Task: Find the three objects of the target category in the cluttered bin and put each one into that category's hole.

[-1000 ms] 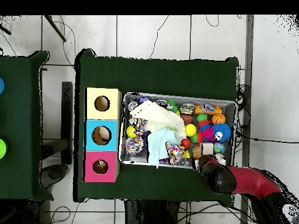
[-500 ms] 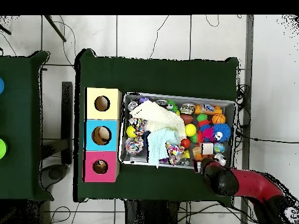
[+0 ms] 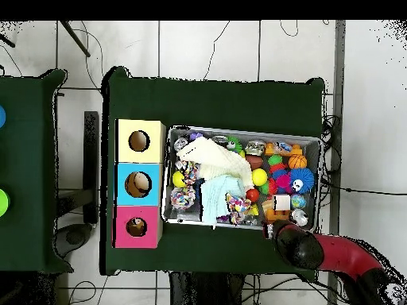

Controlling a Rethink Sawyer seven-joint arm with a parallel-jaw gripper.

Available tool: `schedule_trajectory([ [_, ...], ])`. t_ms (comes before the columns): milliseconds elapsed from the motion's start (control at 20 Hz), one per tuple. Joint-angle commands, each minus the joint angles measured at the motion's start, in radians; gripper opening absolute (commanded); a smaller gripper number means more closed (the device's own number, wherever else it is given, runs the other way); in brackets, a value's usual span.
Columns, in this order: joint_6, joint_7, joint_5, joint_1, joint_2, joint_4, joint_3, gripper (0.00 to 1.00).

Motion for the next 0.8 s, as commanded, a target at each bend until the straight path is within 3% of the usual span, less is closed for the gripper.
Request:
schedule_trajectory([
  [50, -0.077, 0.054, -0.062, -0.003, 0.103, -0.054, 0.000, 1.00],
  [500, -0.121, 0.048, -0.065, 0.011, 0.165, -0.114, 0.023, 1.00],
  [800, -0.034, -0.023, -0.024, 0.015, 0.173, -0.190, 0.105, 1.00],
])
